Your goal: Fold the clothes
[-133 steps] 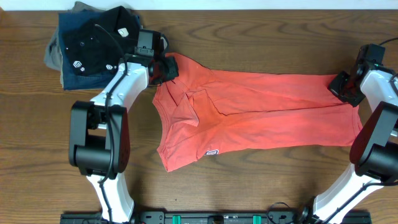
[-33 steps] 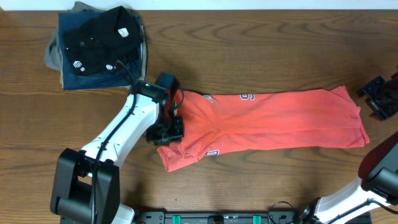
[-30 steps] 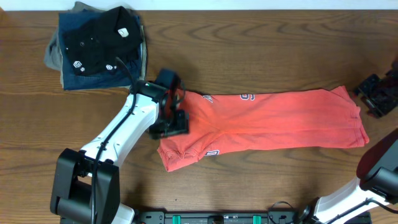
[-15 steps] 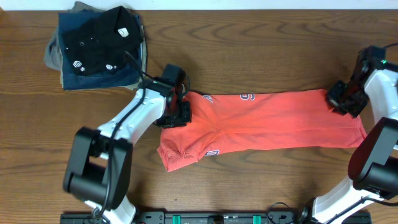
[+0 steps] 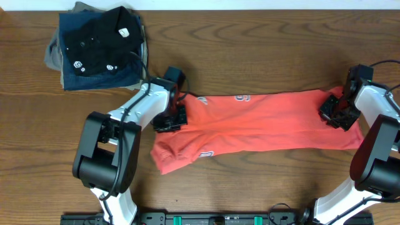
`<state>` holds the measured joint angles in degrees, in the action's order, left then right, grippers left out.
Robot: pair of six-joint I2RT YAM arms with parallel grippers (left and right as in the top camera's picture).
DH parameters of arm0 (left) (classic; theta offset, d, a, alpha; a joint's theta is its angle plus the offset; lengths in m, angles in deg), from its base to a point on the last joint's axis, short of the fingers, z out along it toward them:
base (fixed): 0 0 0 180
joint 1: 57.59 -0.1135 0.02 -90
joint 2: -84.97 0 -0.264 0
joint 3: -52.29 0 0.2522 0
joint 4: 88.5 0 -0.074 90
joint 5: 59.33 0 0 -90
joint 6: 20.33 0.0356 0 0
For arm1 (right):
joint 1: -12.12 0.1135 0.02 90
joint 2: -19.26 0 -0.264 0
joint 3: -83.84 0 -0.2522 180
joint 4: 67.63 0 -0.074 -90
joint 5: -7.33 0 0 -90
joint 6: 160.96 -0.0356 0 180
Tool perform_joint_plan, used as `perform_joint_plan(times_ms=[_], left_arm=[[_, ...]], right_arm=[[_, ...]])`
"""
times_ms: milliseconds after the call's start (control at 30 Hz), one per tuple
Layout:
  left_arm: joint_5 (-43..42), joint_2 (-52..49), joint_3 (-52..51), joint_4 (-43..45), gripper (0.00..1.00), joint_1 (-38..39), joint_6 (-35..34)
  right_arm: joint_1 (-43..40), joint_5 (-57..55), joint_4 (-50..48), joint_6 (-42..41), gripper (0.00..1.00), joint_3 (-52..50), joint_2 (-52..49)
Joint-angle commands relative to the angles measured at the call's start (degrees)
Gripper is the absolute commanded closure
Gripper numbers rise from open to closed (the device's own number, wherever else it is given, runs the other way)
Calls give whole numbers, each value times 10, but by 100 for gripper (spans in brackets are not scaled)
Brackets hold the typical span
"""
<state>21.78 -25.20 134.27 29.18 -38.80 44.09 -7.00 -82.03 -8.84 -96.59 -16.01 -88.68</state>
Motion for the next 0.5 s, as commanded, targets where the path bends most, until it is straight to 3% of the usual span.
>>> perform_joint_plan(times_ms=[0,300,400,467], left_arm=[[130,-33,-17,-23,94,-44,-28],[130,-28,-17,-42,94,-120,-26],[130,-16,-17,-45,94,-132,-26],[130,-5,-17,-46,94,-134,-21]], right_arm=[[-14,-10,-3,-3,85,-3,9],[-15,-2,-1,-2,88,-3,9],[-15,11,0,-2,99,-2,9],[-15,35,1,-2,99,3,10]])
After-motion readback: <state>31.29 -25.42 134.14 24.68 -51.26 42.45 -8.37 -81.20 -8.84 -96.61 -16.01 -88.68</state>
